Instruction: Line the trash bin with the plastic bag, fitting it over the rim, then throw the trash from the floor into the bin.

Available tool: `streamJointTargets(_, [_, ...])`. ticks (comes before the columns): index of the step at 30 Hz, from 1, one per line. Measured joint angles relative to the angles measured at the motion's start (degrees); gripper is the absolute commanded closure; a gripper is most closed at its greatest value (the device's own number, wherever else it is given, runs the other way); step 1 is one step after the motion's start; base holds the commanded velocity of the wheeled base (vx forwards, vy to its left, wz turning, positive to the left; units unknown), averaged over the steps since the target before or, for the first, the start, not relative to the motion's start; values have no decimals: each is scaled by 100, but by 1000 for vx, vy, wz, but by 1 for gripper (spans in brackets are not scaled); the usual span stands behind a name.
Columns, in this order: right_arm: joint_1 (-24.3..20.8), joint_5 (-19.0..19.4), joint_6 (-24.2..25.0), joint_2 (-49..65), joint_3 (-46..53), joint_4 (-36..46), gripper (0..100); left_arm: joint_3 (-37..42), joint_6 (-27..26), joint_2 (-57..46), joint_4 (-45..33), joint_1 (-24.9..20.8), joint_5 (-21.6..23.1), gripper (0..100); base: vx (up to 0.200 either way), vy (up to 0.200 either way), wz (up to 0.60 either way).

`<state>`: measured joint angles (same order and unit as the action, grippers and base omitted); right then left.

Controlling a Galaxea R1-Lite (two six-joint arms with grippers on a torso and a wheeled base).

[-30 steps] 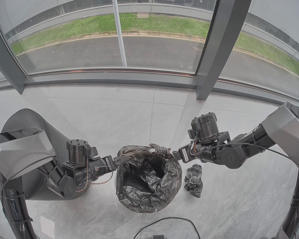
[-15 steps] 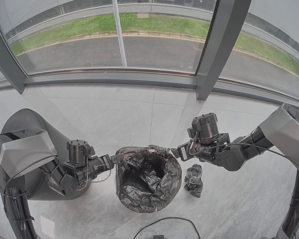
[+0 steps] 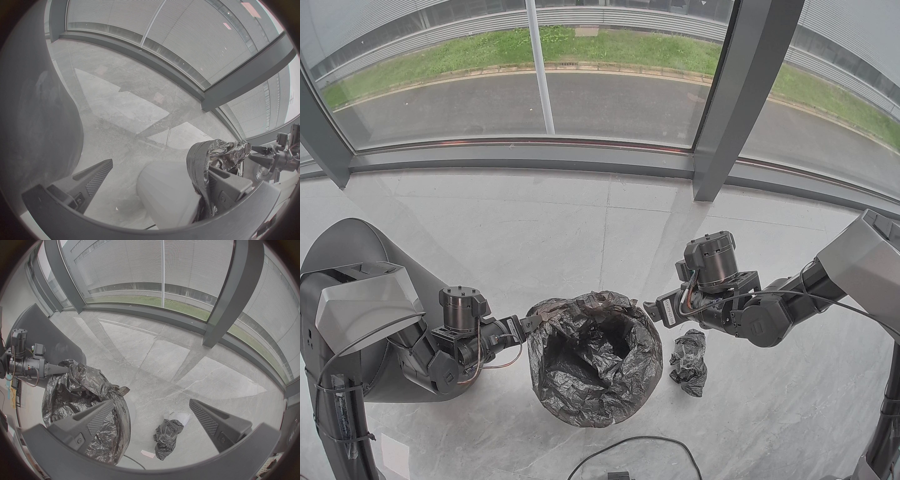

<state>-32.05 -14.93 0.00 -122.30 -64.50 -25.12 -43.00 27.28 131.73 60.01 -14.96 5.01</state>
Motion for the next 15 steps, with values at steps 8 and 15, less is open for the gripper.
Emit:
streamJointTargets(8, [0,0,5,-13,0,2,0,-30,-40,154,-5,-22,27,0,0,0,0])
streamJointTargets(15, [2,0,2,-50,-2,0,0,-74,-49,269,-38,-69,49,0,0,0,0])
